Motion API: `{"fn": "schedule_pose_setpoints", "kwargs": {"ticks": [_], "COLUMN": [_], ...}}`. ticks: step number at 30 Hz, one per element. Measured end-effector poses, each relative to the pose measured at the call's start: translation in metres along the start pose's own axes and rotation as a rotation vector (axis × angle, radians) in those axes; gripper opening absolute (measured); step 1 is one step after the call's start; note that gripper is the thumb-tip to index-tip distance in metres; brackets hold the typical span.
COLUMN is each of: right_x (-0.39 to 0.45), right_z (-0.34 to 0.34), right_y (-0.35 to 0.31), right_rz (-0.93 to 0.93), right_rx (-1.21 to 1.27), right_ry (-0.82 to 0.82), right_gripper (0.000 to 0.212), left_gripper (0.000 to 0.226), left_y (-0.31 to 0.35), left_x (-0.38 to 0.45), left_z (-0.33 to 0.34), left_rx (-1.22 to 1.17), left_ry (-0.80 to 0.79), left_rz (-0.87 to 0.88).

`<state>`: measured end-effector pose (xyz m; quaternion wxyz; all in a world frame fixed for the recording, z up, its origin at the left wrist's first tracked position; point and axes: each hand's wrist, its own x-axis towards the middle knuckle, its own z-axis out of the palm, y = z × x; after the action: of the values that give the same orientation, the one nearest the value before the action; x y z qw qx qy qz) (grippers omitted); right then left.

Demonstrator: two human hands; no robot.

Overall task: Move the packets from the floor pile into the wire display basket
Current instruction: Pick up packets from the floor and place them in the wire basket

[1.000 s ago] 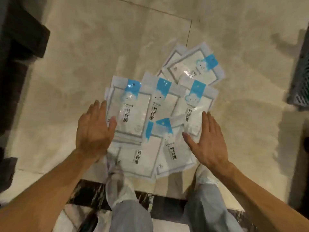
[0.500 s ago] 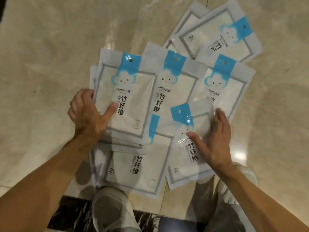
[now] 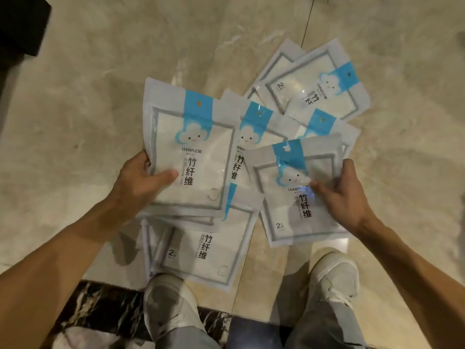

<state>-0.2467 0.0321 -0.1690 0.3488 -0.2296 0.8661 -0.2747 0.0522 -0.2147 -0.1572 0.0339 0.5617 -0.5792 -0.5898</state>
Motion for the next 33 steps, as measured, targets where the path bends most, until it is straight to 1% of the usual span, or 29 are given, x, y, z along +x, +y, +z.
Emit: {"fn": "schedule_pose_setpoints", "kwargs": {"ticks": [1, 3, 6, 9, 12, 15, 19, 22, 25, 30, 33], "right_x": [0.003, 0.005, 0.0, -0.007, -0.02, -0.04, -0.072, -0.102, -0.136, -0.205, -0.251], "right_z": [-0.01, -0.03, -0.065, -0.101, -0.13, -0.159, -0.205, -0.241, -0.279, -0.351, -0.387], "right_y": [-0.005, -0.019, -0.054, -0.098, -0.151, -0.209, -0.302, -0.375, -0.447, -0.562, -0.623], "right_rz": [0.007, 0.028, 0.072, 0.094, 0.1, 0.123, 0.138, 0.094, 0.054, -0.021, -0.07], "right_rx": [0.016, 0.09, 0.244, 0.364, 0.436, 0.5, 0.568, 0.579, 0.601, 0.619, 0.638], "right_ry": [-0.039, -0.078, -0.075, -0.084, -0.123, -0.161, -0.202, -0.212, -0.212, -0.225, -0.258], "right_gripper": [0.035, 0.037, 0.037, 0.033, 0.034, 0.042, 0.035, 0.035, 0.037, 0.037, 0.036], "left_gripper": [0.036, 0.049, 0.049, 0.06, 0.07, 0.062, 0.051, 0.05, 0.049, 0.053, 0.046], "left_y": [0.003, 0.011, 0.031, 0.067, 0.11, 0.158, 0.236, 0.292, 0.345, 0.439, 0.478], "left_x": [-0.006, -0.019, -0.042, -0.071, -0.103, -0.138, -0.192, -0.236, -0.282, -0.379, -0.444], "left_z": [-0.003, -0.011, -0.024, -0.037, -0.054, -0.077, -0.117, -0.155, -0.192, -0.256, -0.292], "left_rx": [-0.035, -0.085, -0.202, -0.306, -0.358, -0.364, -0.35, -0.364, -0.373, -0.454, -0.463], "left_ry": [-0.036, -0.059, -0.042, -0.039, 0.01, 0.094, 0.124, 0.135, 0.185, 0.219, 0.245], "left_rz": [0.007, 0.011, -0.045, -0.123, -0.178, -0.196, -0.165, -0.122, -0.084, -0.017, 0.018]}}
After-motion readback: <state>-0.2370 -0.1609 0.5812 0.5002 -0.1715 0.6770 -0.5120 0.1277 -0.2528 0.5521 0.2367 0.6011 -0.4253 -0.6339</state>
